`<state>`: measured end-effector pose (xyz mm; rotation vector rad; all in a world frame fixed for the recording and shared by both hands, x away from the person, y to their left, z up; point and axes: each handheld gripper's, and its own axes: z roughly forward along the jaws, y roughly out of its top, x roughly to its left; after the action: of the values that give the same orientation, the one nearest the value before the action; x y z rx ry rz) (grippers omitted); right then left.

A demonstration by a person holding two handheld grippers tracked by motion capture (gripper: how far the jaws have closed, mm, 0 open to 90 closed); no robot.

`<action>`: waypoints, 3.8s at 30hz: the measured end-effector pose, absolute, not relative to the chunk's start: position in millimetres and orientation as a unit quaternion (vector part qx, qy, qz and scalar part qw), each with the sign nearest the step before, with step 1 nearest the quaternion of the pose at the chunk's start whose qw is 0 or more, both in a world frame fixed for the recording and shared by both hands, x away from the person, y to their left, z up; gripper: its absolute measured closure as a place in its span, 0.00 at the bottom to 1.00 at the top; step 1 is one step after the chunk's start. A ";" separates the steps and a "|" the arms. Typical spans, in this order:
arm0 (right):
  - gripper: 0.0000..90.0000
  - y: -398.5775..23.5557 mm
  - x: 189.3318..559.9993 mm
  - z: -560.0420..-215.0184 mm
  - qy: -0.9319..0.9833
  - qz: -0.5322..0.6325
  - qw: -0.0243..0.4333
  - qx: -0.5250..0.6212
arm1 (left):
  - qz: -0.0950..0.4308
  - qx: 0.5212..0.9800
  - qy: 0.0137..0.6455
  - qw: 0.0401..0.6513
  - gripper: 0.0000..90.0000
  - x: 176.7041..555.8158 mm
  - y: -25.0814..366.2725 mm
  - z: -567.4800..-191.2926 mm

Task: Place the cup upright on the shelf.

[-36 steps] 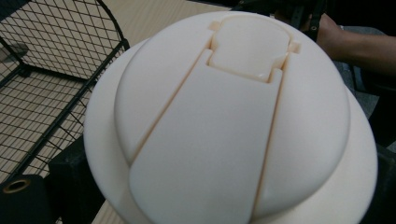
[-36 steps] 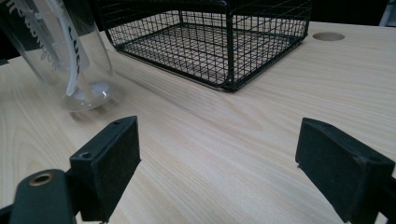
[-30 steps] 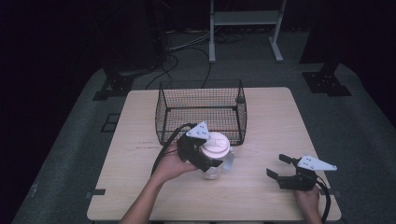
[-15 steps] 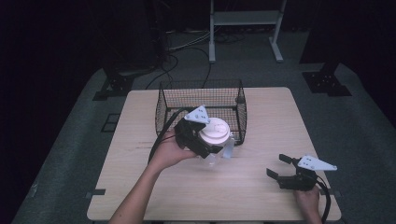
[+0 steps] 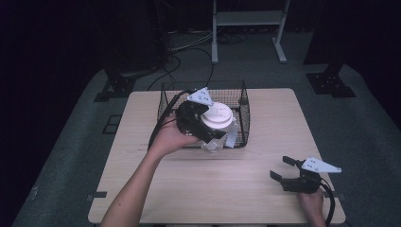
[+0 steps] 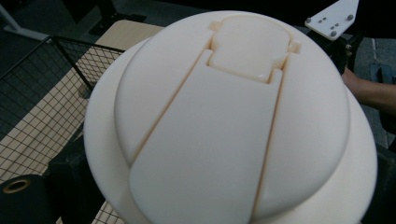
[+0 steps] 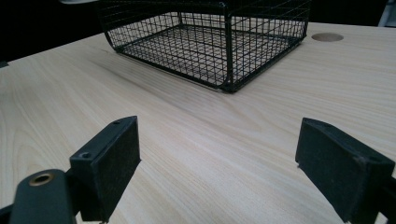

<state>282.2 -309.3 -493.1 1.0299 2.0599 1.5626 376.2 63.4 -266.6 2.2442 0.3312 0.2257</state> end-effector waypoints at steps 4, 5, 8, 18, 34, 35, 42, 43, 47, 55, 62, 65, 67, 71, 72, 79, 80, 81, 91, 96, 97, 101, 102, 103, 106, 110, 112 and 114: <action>0.14 -309.4 282.3 -493.1 0.728 0.553 0.179 0.364 | 0.091 0.893 0.138 0.418 0.06 382.0 62.7 -260.2; 0.14 -309.4 282.3 -493.1 0.728 0.553 0.179 0.364 | 0.094 0.895 0.137 0.414 0.06 384.0 62.9 -258.5; 0.14 -309.4 282.3 -493.1 0.727 0.554 0.178 0.364 | 0.097 0.896 0.143 0.409 0.06 388.9 62.0 -254.9; 0.14 -310.3 282.6 -493.1 0.725 0.555 0.177 0.368 | 0.108 0.898 0.159 0.397 0.06 410.0 58.3 -242.5; 0.14 -311.7 282.7 -492.9 0.719 0.561 0.174 0.371 | 0.115 0.895 0.193 0.385 0.06 446.4 52.9 -234.9; 0.14 -311.9 282.6 -492.8 0.719 0.562 0.174 0.371 | 0.117 0.895 0.195 0.383 0.06 448.6 52.5 -235.2; 0.14 -312.4 282.6 -492.7 0.717 0.563 0.172 0.373 | 0.113 0.893 0.215 0.380 0.06 465.8 49.8 -241.3; 0.14 -312.5 282.6 -492.7 0.717 0.563 0.172 0.373 | 0.113 0.891 0.219 0.381 0.06 468.2 49.6 -242.5; 0.14 -313.1 282.7 -492.8 0.715 0.566 0.172 0.372 | 0.112 0.887 0.233 0.383 0.06 478.5 50.9 -246.6; 0.14 -314.2 282.9 -492.7 0.714 0.569 0.173 0.370 | 0.108 0.877 0.256 0.393 0.06 497.3 50.2 -251.5; 0.14 -314.8 282.9 -492.7 0.712 0.570 0.173 0.371 | 0.111 0.879 0.265 0.381 0.06 506.8 41.4 -260.9; 0.14 -314.9 283.0 -492.6 0.711 0.572 0.173 0.370 | 0.112 0.881 0.266 0.374 0.06 511.4 38.5 -267.3; 0.14 -315.1 282.6 -492.5 0.711 0.571 0.171 0.372 | 0.108 0.880 0.271 0.374 0.06 515.6 37.9 -272.8; 0.14 -315.4 282.5 -492.5 0.711 0.571 0.172 0.371 | 0.104 0.878 0.278 0.375 0.06 521.2 36.9 -284.2; 0.14 -315.4 282.6 -492.6 0.710 0.572 0.172 0.371 | 0.101 0.880 0.280 0.370 0.06 522.3 35.4 -287.4; 0.14 -315.9 282.4 -492.6 0.709 0.574 0.173 0.371 | 0.096 0.886 0.284 0.355 0.06 527.3 30.8 -306.9; 0.14 -316.0 282.6 -492.7 0.710 0.574 0.174 0.370 | 0.094 0.885 0.287 0.354 0.06 527.9 31.1 -309.7; 0.14 -315.9 282.3 -492.6 0.710 0.573 0.172 0.372 | 0.094 0.886 0.288 0.351 0.06 528.8 31.3 -312.4; 0.14 -316.1 282.2 -492.4 0.709 0.574 0.173 0.370 | 0.086 0.883 0.305 0.346 0.06 534.6 34.6 -337.4; 0.14 -316.1 282.3 -492.4 0.709 0.574 0.174 0.370 | 0.086 0.880 0.310 0.349 0.06 535.5 34.0 -345.4; 0.14 -316.1 282.3 -492.4 0.709 0.574 0.174 0.370 | 0.084 0.881 0.311 0.348 0.06 535.7 34.0 -346.8; 0.14 -315.9 282.1 -492.5 0.709 0.575 0.173 0.370 | 0.082 0.885 0.309 0.340 0.06 536.2 34.8 -352.9; 0.14 -315.8 282.1 -492.6 0.709 0.575 0.174 0.370 | 0.084 0.886 0.308 0.337 0.06 535.9 35.0 -354.7; 0.14 -315.7 282.1 -492.5 0.709 0.575 0.173 0.370 | 0.086 0.886 0.310 0.335 0.06 535.1 35.4 -356.6; 0.14 -315.4 281.8 -492.4 0.709 0.574 0.171 0.371 | 0.080 0.880 0.315 0.348 0.06 534.1 41.4 -359.8; 0.14 -315.3 282.1 -492.6 0.710 0.574 0.173 0.370 | 0.078 0.876 0.316 0.356 0.06 531.6 48.1 -361.3; 0.14 -315.0 282.2 -492.6 0.711 0.573 0.173 0.370 | 0.078 0.877 0.313 0.356 0.06 530.3 49.7 -361.3; 0.14 -314.9 282.1 -492.6 0.711 0.573 0.173 0.370 | 0.081 0.877 0.310 0.359 0.06 528.1 50.8 -362.4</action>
<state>282.1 -314.9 -492.6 1.0496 2.0165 1.6249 528.1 50.8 -362.4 2.2606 0.7986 0.2081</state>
